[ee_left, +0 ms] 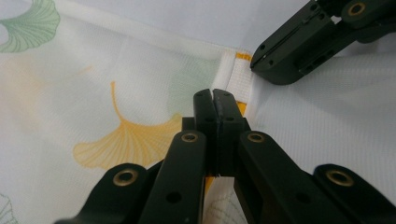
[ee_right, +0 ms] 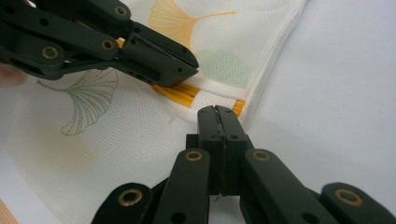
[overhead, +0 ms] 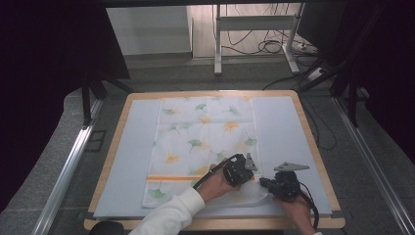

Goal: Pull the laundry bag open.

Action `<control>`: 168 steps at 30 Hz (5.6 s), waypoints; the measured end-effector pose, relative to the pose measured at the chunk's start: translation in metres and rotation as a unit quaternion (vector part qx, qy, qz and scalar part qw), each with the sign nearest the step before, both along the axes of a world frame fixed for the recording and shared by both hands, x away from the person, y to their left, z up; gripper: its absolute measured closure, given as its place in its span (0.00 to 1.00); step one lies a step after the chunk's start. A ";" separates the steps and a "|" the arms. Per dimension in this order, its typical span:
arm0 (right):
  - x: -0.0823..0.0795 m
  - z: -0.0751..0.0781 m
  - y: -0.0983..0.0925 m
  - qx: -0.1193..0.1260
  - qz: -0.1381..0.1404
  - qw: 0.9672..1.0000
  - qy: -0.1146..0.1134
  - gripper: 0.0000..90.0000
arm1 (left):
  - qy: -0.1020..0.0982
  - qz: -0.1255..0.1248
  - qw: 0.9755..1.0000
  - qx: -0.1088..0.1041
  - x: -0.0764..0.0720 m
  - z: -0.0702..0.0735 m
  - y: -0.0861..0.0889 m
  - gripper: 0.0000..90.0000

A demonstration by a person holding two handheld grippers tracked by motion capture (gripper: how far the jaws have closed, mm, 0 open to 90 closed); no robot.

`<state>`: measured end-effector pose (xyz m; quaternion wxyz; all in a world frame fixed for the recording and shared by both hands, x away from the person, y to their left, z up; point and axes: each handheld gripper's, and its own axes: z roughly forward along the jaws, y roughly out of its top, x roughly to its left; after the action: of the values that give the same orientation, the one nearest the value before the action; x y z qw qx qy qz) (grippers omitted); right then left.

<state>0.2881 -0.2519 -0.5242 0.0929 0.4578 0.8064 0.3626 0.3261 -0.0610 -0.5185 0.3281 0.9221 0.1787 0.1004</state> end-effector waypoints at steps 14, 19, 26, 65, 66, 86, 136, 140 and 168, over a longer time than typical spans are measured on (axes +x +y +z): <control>0.000 0.000 0.000 -0.002 0.001 1.000 -0.002 1.00 | -0.012 -0.001 1.000 0.011 -0.006 0.001 0.007 1.00; 0.000 0.000 0.000 -0.002 0.002 1.000 -0.002 1.00 | -0.006 0.002 1.000 0.008 -0.005 0.001 0.013 1.00; 0.000 0.000 0.000 -0.002 0.003 1.000 -0.002 1.00 | -0.005 0.012 1.000 0.008 -0.004 0.000 0.026 1.00; -0.001 0.001 0.002 -0.011 0.004 1.000 -0.005 1.00 | 0.015 0.051 0.999 -0.006 -0.010 -0.002 0.074 1.00; -0.001 0.001 0.002 -0.012 0.004 1.000 -0.005 1.00 | 0.015 0.051 0.999 -0.006 -0.010 -0.003 0.075 1.00; -0.001 0.001 0.001 -0.008 0.001 1.000 -0.002 1.00 | 0.019 0.069 0.997 -0.006 -0.015 -0.003 0.097 1.00; 0.000 0.000 0.000 -0.005 0.003 1.000 -0.003 1.00 | 0.034 0.104 0.994 -0.003 -0.019 -0.004 0.138 1.00; 0.000 0.001 0.000 -0.005 0.005 1.000 -0.002 1.00 | 0.034 0.110 0.993 -0.005 -0.019 -0.004 0.143 1.00; 0.000 0.001 0.001 -0.012 0.009 1.000 -0.005 1.00 | 0.042 0.141 0.989 0.002 -0.023 -0.005 0.179 1.00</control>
<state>0.2882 -0.2506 -0.5229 0.0992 0.4481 0.8142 0.3555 0.3035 0.1176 -0.5231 0.3013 0.8918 0.3202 0.1069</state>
